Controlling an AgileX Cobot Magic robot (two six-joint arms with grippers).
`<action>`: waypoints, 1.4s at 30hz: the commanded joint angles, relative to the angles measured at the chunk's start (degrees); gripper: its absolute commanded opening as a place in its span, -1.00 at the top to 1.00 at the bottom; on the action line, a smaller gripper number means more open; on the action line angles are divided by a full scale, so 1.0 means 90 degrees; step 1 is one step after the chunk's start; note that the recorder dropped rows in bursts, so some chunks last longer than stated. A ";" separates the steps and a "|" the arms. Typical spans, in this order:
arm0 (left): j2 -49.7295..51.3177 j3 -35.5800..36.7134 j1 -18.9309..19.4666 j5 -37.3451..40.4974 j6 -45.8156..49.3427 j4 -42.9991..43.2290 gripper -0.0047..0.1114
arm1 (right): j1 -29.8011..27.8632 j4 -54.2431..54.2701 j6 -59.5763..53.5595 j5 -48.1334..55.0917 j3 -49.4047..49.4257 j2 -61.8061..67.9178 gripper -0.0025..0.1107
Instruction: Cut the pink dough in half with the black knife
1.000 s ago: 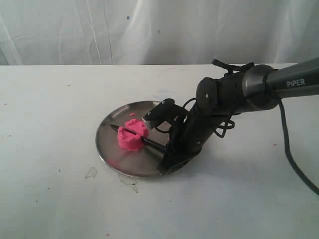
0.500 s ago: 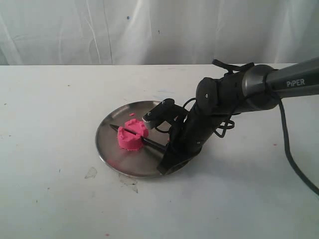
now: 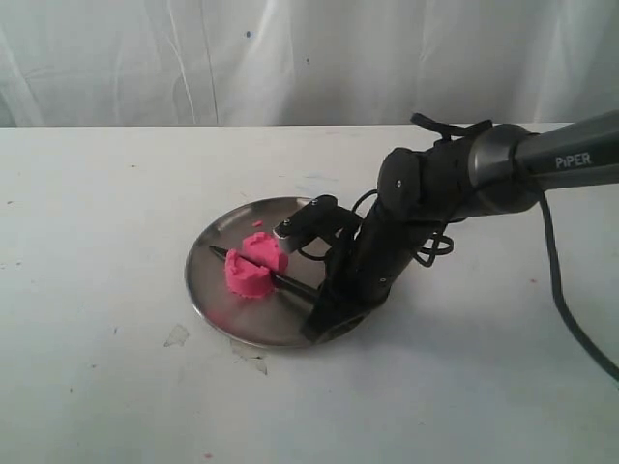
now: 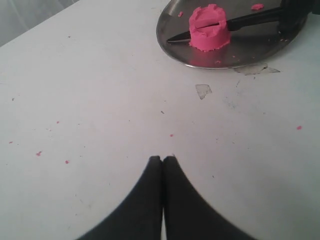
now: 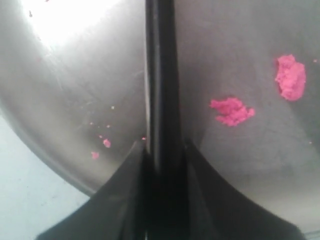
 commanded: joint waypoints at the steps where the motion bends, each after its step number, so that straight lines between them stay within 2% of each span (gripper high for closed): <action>1: -0.0032 0.0069 0.0009 -0.0124 -0.0083 -0.0037 0.92 | 0.0212 -0.0069 -0.0073 0.0711 0.0121 0.0175 0.96; 7: -0.0032 0.0069 0.0009 -0.0124 -0.0083 -0.0037 0.92 | 0.0311 -0.0228 -0.0031 0.0533 0.0121 0.0175 0.96; 19: -0.0032 0.0067 0.0009 -0.0124 -0.0069 -0.0037 0.92 | 0.0311 -0.2242 0.2219 -0.0003 0.0121 0.0175 0.96; 25: -0.0032 0.0067 0.0009 -0.0124 -0.0069 -0.0037 0.92 | 0.0311 -0.2539 0.2742 -0.0008 0.0121 0.0175 0.96; 33: -0.0032 0.0067 0.0009 -0.0124 -0.0069 -0.0037 0.92 | 0.0311 -0.2284 0.2704 -0.0087 0.0121 0.0175 0.96; 42: -0.0032 0.0067 0.0009 -0.0124 -0.0069 -0.0050 0.92 | 0.0311 -0.1078 0.1106 0.0232 0.0121 0.0175 0.96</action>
